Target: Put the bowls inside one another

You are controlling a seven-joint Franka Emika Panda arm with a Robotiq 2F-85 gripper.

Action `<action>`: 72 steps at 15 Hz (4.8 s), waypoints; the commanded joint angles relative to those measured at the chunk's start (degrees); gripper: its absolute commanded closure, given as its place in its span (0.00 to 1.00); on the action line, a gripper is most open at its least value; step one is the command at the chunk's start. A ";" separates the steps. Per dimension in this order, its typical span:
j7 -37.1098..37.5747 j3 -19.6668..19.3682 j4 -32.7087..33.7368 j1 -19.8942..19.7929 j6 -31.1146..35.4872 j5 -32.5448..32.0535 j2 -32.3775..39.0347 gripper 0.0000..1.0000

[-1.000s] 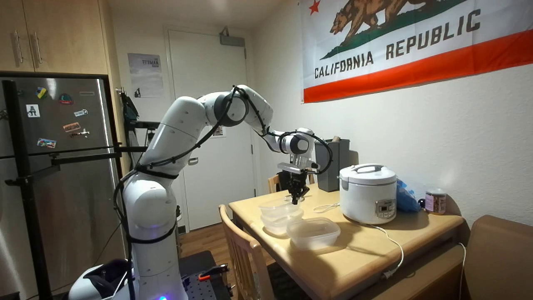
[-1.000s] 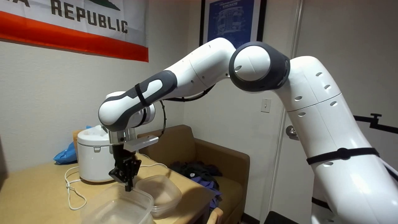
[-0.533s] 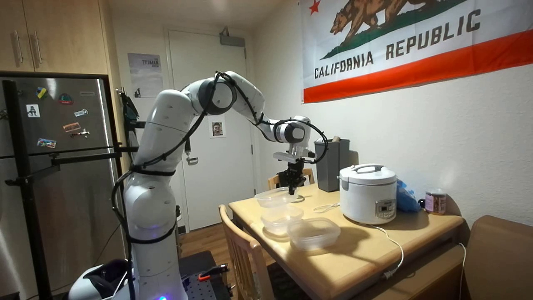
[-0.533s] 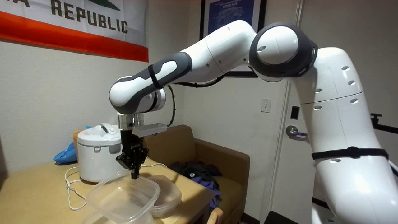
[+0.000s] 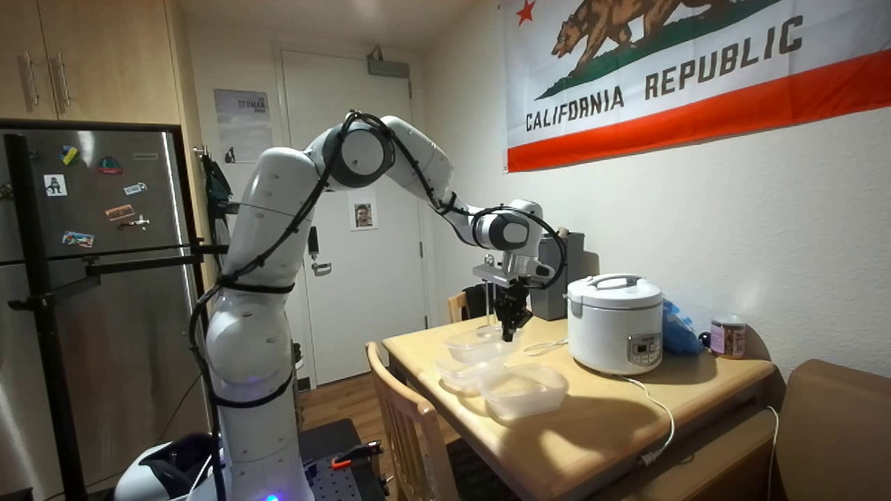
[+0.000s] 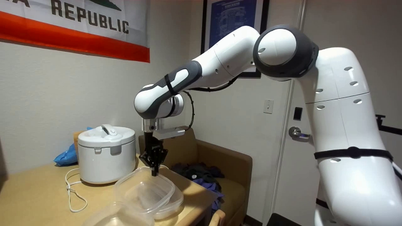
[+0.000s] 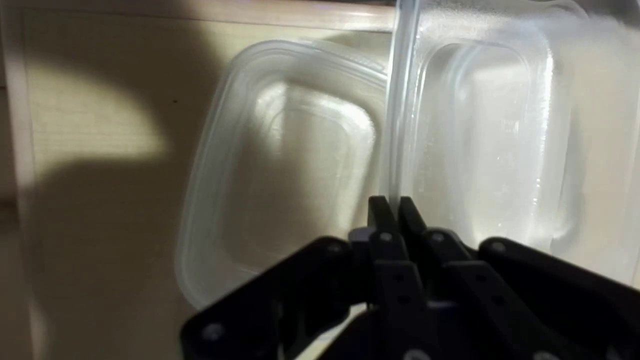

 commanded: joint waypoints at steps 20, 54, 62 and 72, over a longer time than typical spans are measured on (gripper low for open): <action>-1.53 -2.64 -4.53 -5.92 4.50 3.71 -2.63 0.98; -0.10 -3.23 -13.03 -8.32 14.10 8.19 -2.36 0.24; 6.92 -1.15 -14.56 -0.74 8.20 -1.13 -11.83 0.00; -1.61 1.79 -5.85 2.90 6.91 -10.80 -6.57 0.00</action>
